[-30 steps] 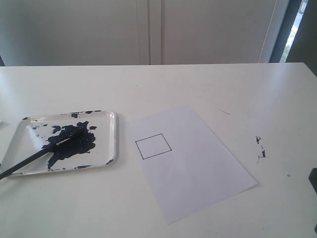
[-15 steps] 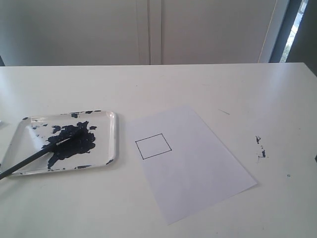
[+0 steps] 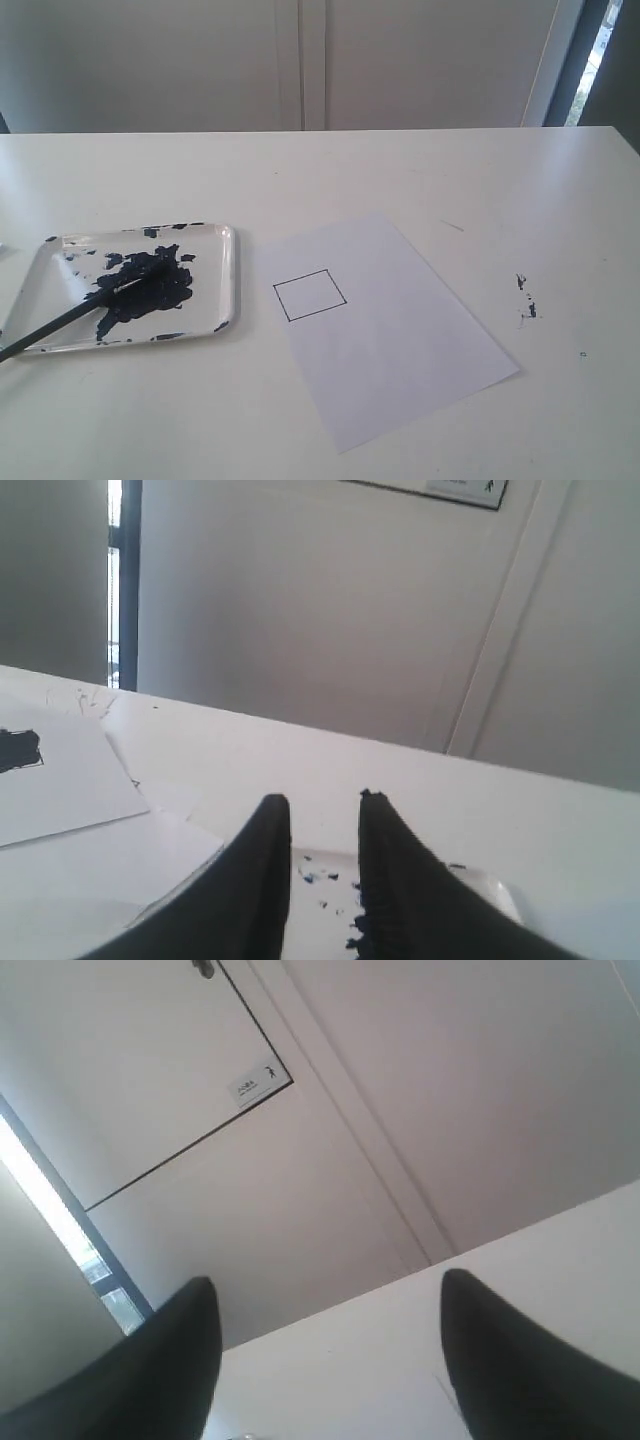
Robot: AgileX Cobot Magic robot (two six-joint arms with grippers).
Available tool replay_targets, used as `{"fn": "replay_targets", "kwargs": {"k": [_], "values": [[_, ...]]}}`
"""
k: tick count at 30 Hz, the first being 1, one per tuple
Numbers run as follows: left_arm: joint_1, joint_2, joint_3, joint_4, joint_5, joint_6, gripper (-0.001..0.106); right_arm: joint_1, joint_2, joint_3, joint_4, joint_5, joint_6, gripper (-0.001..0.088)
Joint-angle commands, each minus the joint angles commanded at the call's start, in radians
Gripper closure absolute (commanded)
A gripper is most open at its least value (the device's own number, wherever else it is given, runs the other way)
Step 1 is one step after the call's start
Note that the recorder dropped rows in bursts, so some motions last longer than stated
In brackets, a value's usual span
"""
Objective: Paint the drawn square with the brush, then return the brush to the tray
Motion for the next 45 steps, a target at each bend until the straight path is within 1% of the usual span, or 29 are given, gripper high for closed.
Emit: {"fn": "replay_targets", "kwargs": {"k": [1,4,6,8,10,12,13,16,19,20,21,22,23,24,26,30,32,33,35,37,45], "values": [[0.000,0.018,-0.021,-0.040,0.023,0.058,0.075,0.000,0.000,-0.019,-0.064,-0.010,0.051,0.0268],[0.000,0.092,-0.107,-0.161,0.130,0.295,0.075,0.000,0.002,-0.103,-0.338,-0.052,0.283,0.0268],[0.002,0.156,-0.165,-0.204,0.217,0.399,0.075,0.000,0.017,-0.163,-0.595,-0.098,0.520,0.0268],[0.002,0.220,-0.213,-0.207,0.298,0.452,0.075,0.000,0.040,-0.216,-0.875,-0.177,0.765,0.0268],[0.002,0.292,-0.259,-0.207,0.380,0.493,0.075,0.000,0.081,-0.273,-1.121,-0.290,0.992,0.0268],[0.002,0.364,-0.292,-0.207,0.441,0.524,0.075,0.000,0.113,-0.314,-1.267,-0.408,1.141,0.0268],[0.002,0.398,-0.306,-0.205,0.464,0.529,0.075,0.000,0.134,-0.338,-1.308,-0.467,1.221,0.0268],[0.002,0.487,-0.341,-0.177,0.528,0.551,0.075,0.000,0.165,-0.352,-1.308,-0.592,1.244,0.0268],[0.002,0.567,-0.346,-0.151,0.548,0.571,0.072,0.000,0.179,-0.354,-1.308,-0.623,1.244,0.0268],[0.002,0.592,-0.346,-0.149,0.544,0.574,0.069,0.000,0.181,-0.354,-1.308,-0.623,1.244,0.0268],[0.002,0.647,-0.346,-0.138,0.534,0.586,0.061,0.000,0.181,-0.354,-1.308,-0.621,1.244,0.0268],[0.002,0.671,-0.346,-0.136,0.528,0.606,0.057,0.000,0.181,-0.354,-1.308,-0.621,1.244,0.0268],[0.002,0.735,-0.346,-0.125,0.506,0.611,0.053,0.000,0.181,-0.354,-1.308,-0.621,1.244,0.0268],[0.002,0.764,-0.346,-0.121,0.495,0.616,0.053,0.000,0.181,-0.354,-1.308,-0.621,1.244,0.0268],[-0.007,0.892,-0.346,-0.090,0.463,0.671,0.053,0.000,0.181,-0.354,-1.308,-0.623,1.244,0.0268],[-0.045,1.045,-0.348,0.105,0.380,0.748,0.055,0.000,0.181,-0.354,-1.308,-0.647,1.244,0.0268],[-0.045,1.106,-0.348,0.155,0.372,0.802,0.055,0.000,0.181,-0.354,-1.308,-0.664,1.244,0.0268],[-0.045,1.131,-0.348,0.164,0.357,0.806,0.055,0.000,0.181,-0.354,-1.308,-0.677,1.244,0.0268],[-0.045,1.179,-0.348,0.134,0.316,0.808,0.055,0.000,0.181,-0.354,-1.308,-0.691,1.244,0.0268],[-0.045,1.215,-0.348,0.129,0.297,0.818,0.055,0.000,0.181,-0.354,-1.308,-0.700,1.244,0.0268],[-0.045,1.314,-0.348,0.127,0.306,0.865,0.055,0.000,0.181,-0.354,-1.308,-0.702,1.244,0.0268]]}}
